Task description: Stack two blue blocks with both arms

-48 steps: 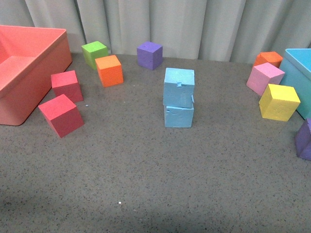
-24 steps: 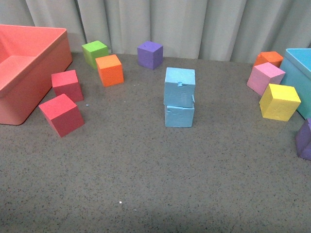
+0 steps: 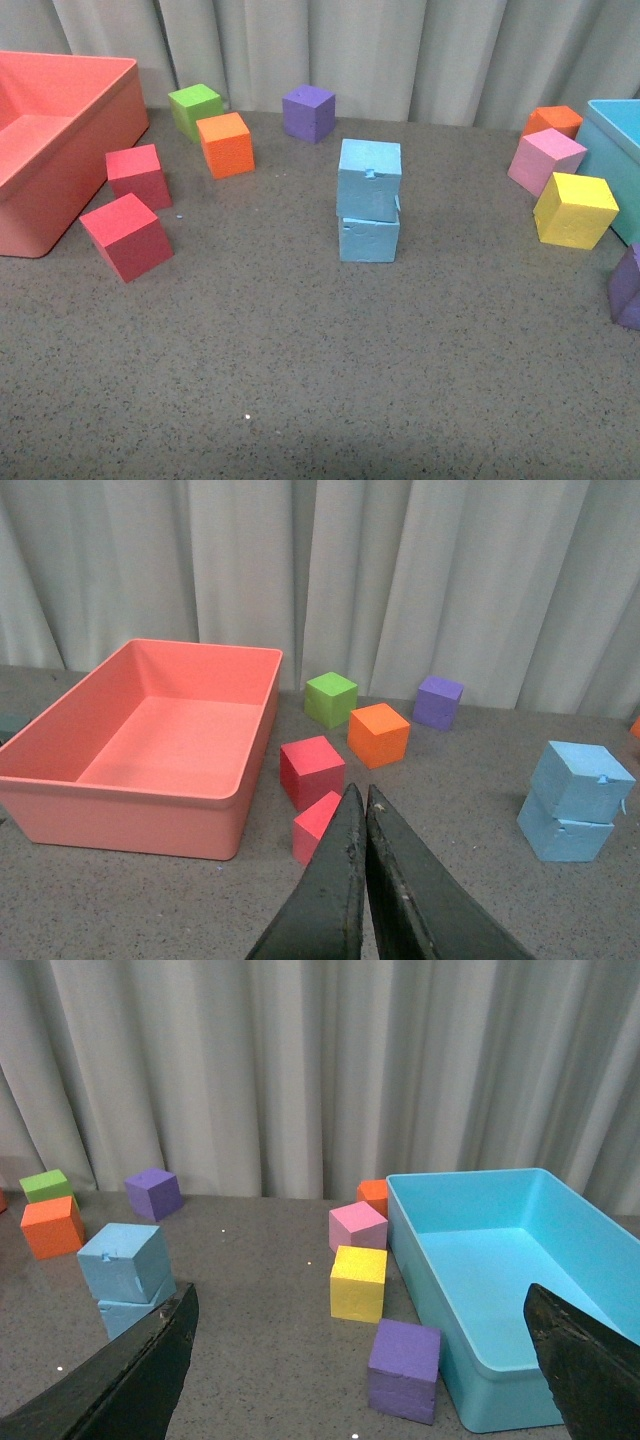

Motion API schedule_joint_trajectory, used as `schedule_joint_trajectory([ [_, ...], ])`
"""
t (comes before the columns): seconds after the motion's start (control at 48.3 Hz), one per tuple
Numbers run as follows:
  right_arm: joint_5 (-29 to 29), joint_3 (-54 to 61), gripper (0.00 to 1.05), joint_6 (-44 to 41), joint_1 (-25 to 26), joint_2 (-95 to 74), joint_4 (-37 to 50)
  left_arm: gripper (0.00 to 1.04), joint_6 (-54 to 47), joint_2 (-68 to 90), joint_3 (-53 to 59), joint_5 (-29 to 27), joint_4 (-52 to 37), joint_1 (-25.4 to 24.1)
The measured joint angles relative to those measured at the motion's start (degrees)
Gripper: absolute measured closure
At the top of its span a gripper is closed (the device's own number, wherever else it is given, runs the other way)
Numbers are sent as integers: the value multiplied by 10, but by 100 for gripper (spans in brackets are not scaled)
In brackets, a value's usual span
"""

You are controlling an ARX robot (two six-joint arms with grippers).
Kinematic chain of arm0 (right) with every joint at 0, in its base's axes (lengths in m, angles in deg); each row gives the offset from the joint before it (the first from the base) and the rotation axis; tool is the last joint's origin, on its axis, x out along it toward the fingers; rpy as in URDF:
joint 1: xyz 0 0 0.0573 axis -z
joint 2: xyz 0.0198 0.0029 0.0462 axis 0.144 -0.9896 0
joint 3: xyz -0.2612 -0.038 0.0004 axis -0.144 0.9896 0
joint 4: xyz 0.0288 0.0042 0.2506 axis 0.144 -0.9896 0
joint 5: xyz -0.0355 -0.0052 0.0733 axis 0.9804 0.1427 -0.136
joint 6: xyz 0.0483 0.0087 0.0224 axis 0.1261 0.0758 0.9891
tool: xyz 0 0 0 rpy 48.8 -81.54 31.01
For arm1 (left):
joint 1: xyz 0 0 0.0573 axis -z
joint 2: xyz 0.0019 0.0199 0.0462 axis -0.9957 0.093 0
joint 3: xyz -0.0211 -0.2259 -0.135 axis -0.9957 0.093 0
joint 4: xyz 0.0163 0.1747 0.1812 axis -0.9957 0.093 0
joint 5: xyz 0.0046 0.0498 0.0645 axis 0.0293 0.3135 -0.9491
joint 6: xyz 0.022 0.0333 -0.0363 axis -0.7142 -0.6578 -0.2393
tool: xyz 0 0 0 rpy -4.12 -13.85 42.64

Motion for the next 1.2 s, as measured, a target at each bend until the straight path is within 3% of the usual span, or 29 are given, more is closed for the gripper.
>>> schedule_joint_trajectory([
  [0.352,0,0,10,0,0,0,0,101,0,-55,0,0,56,0],
  [0.414,0,0,10,0,0,0,0,101,0,-122,0,1,142,0],
  [0.477,0,0,10,0,0,0,0,99,0,-147,0,1,151,0],
  [0.746,0,0,10,0,0,0,0,60,0,-149,0,0,153,0],
  [1.015,0,0,10,0,0,0,0,9,0,-150,0,0,153,0],
  [1.202,0,0,10,0,0,0,0,7,-1,-150,0,0,153,0],
])
